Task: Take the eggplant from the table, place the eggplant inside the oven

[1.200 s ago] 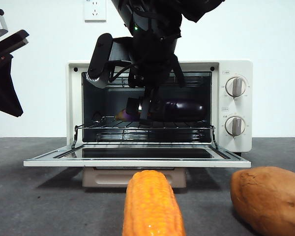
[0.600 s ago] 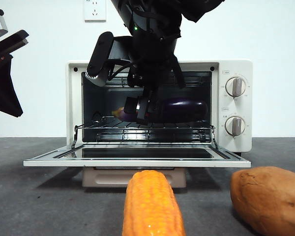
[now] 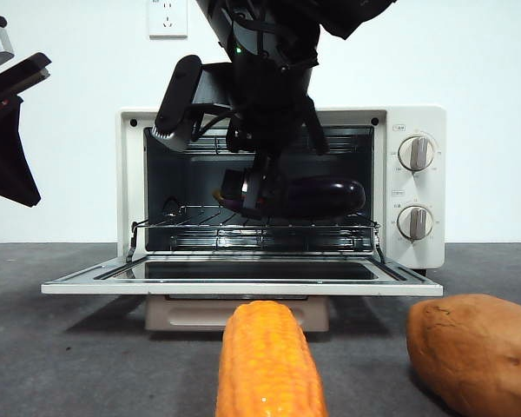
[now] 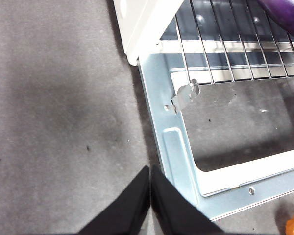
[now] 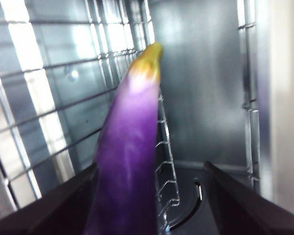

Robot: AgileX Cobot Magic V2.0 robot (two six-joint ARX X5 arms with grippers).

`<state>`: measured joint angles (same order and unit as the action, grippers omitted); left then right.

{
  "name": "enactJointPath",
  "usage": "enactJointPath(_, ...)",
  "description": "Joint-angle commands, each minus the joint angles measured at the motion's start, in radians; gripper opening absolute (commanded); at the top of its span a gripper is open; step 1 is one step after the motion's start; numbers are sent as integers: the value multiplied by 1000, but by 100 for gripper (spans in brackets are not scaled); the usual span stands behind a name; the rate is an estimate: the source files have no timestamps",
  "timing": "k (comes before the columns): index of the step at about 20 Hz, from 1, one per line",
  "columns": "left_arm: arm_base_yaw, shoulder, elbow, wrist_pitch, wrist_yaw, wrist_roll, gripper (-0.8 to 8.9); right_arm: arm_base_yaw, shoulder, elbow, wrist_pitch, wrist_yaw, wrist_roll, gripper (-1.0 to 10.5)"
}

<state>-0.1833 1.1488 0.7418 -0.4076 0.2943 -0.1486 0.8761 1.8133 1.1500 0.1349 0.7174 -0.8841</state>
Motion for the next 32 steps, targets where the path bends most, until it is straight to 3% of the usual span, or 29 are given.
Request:
enactJointPath(1,0,5,4,12,5,-2,6,25,11,10,51,18,19,345)
enactJointPath(9,0,15,4,19,5,-1,6,124,-135,10,47,45,36,306)
enactJointPath(15,0,76,4,20,5,19,6,260,-352,10,-45,96,209,144)
enactJointPath(20,0,211,4,33,12,34,6,355,-545,10,-271,95,354,3)
enactJointPath(27,39,386,4,48,175,81,6,377,-762,10,-674,95,598,3)
enactJointPath(32,83,489,4,93,381,85,6,380,-879,10,-766,95,690,3)
